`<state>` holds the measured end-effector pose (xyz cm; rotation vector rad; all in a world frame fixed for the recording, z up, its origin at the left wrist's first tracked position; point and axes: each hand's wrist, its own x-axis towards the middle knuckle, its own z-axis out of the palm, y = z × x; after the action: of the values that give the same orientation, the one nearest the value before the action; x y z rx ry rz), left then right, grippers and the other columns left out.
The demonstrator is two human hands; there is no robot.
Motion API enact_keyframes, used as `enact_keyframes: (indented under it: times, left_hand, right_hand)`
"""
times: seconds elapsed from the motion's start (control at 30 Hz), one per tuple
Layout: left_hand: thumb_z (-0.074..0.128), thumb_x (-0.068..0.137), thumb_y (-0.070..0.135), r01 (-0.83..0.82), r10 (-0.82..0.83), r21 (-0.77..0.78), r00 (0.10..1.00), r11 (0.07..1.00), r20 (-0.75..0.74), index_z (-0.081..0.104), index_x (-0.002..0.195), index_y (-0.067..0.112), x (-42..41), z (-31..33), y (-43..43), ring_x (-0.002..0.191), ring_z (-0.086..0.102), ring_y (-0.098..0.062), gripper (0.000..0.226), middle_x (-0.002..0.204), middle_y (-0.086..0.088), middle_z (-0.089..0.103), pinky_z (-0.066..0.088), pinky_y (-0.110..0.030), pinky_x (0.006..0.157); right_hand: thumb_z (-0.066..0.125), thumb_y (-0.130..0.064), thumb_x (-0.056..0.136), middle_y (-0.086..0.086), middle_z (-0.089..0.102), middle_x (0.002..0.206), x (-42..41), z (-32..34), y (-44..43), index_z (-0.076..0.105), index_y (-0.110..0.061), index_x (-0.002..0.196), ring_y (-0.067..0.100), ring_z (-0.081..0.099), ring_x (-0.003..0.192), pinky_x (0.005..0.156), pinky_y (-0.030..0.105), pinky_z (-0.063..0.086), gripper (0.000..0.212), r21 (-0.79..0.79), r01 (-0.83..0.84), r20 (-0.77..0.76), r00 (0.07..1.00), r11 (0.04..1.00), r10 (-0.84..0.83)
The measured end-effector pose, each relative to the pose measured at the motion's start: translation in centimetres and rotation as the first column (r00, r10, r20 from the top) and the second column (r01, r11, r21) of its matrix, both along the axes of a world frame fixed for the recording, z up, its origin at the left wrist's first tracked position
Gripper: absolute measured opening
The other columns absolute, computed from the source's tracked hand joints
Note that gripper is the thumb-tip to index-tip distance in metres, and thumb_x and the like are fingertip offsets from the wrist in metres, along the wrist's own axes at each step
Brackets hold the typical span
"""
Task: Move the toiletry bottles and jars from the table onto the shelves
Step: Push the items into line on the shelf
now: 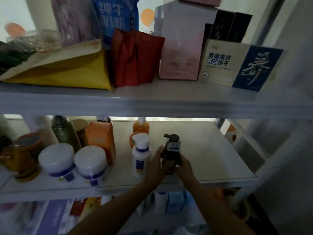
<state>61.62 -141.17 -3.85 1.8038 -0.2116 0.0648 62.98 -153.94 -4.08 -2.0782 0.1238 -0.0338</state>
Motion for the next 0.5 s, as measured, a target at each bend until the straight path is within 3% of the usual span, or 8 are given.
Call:
enact_keyframes:
  times: [0.07, 0.13, 0.17, 0.23, 0.3, 0.37, 0.43, 0.5]
  left_hand:
    - [0.058, 0.085, 0.044, -0.037, 0.038, 0.019, 0.999, 0.999, -0.035, 0.023, 0.144, 0.021, -0.7, -1.9, 0.0, 0.131, 0.044, -0.019, 0.072, 0.143, -0.008, 0.045, 0.039, -0.037, 0.108]
    - [0.049, 0.081, 0.063, -0.069, 0.071, 0.029, 0.995, 0.997, -0.073, 0.019, 0.147, 0.02, -1.4, -4.1, -0.2, 0.136, 0.038, -0.018, 0.084, 0.148, -0.007, 0.039, 0.035, -0.045, 0.111]
    - [0.049, 0.083, 0.062, -0.077, 0.078, 0.015, 0.992, 0.997, -0.096, 0.019, 0.146, 0.022, -1.9, -4.4, -0.5, 0.136, 0.038, -0.016, 0.081, 0.148, -0.005, 0.038, 0.036, -0.044, 0.111]
    - [0.054, 0.088, 0.045, -0.075, 0.069, -0.041, 0.989, 0.996, -0.13, 0.021, 0.139, 0.031, -2.7, -4.2, -1.0, 0.131, 0.042, -0.01, 0.062, 0.143, 0.004, 0.042, 0.041, -0.03, 0.107]
    - [0.058, 0.087, 0.042, -0.049, 0.039, -0.084, 0.992, 0.995, -0.117, 0.025, 0.132, 0.033, -2.8, -4.2, -1.3, 0.124, 0.043, -0.002, 0.057, 0.132, 0.016, 0.043, 0.04, -0.011, 0.097]
    - [0.062, 0.085, 0.046, -0.057, 0.041, -0.12, 0.991, 0.991, -0.127, 0.03, 0.135, 0.024, -2.6, -4.6, -1.4, 0.124, 0.042, -0.006, 0.064, 0.129, 0.019, 0.042, 0.038, -0.002, 0.089]
    - [0.056, 0.094, 0.02, -0.064, 0.051, -0.102, 0.991, 0.993, -0.123, 0.029, 0.142, 0.016, -2.3, -5.2, -1.4, 0.127, 0.04, -0.009, 0.054, 0.132, 0.015, 0.039, 0.036, 0.002, 0.085]
    - [0.049, 0.096, 0.011, -0.074, 0.067, -0.065, 0.992, 0.995, -0.103, 0.029, 0.144, 0.012, -1.8, -5.2, -1.6, 0.127, 0.039, -0.008, 0.052, 0.133, 0.011, 0.038, 0.034, 0.004, 0.084]
  right_hand:
    - [0.066, 0.007, 0.08, 0.008, 0.06, 0.117, -0.4, -1.0, 0.2, 0.049, -0.01, 0.126, 0.02, 0.057, 0.107, 0.077, 0.012, 0.046, 0.053, 0.078, 0.002, 0.033, 0.999, 0.997, -0.004]
    - [0.064, 0.002, 0.084, -0.007, 0.056, 0.115, -1.6, -2.4, 0.1, 0.044, -0.013, 0.131, 0.008, 0.056, 0.105, 0.078, 0.012, 0.047, 0.053, 0.143, 0.035, 0.021, 0.999, 0.989, -0.038]
    - [0.062, 0.0, 0.086, -0.01, 0.056, 0.117, -2.3, -3.1, 0.0, 0.041, -0.013, 0.134, 0.004, 0.056, 0.105, 0.081, 0.015, 0.05, 0.054, 0.158, 0.051, 0.015, 0.998, 0.986, -0.054]
    - [0.058, -0.004, 0.09, 0.0, 0.053, 0.131, -3.3, -4.2, 0.2, 0.035, -0.013, 0.141, 0.014, 0.054, 0.116, 0.095, 0.033, 0.05, 0.057, 0.188, 0.067, 0.03, 0.997, 0.98, -0.074]
    - [0.056, -0.004, 0.092, 0.01, 0.041, 0.144, -3.4, -4.5, 0.6, 0.029, -0.014, 0.142, 0.027, 0.042, 0.132, 0.11, 0.044, 0.035, 0.057, 0.168, 0.036, 0.047, 0.998, 0.985, -0.045]
    - [0.053, -0.002, 0.092, 0.014, 0.035, 0.147, -3.2, -4.5, 0.8, 0.022, -0.012, 0.141, 0.029, 0.036, 0.136, 0.114, 0.041, 0.028, 0.059, 0.176, 0.031, 0.015, 0.999, 0.984, -0.034]
    - [0.055, -0.009, 0.093, 0.012, 0.037, 0.147, -3.2, -4.4, 0.8, 0.021, -0.018, 0.14, 0.027, 0.038, 0.135, 0.114, 0.039, 0.03, 0.059, 0.194, 0.018, 0.024, 0.999, 0.981, -0.023]
    - [0.057, -0.024, 0.09, 0.008, 0.039, 0.146, -3.2, -4.3, 0.6, 0.024, -0.024, 0.14, 0.024, 0.04, 0.134, 0.112, 0.039, 0.033, 0.061, 0.182, -0.021, 0.055, 0.998, 0.983, 0.011]
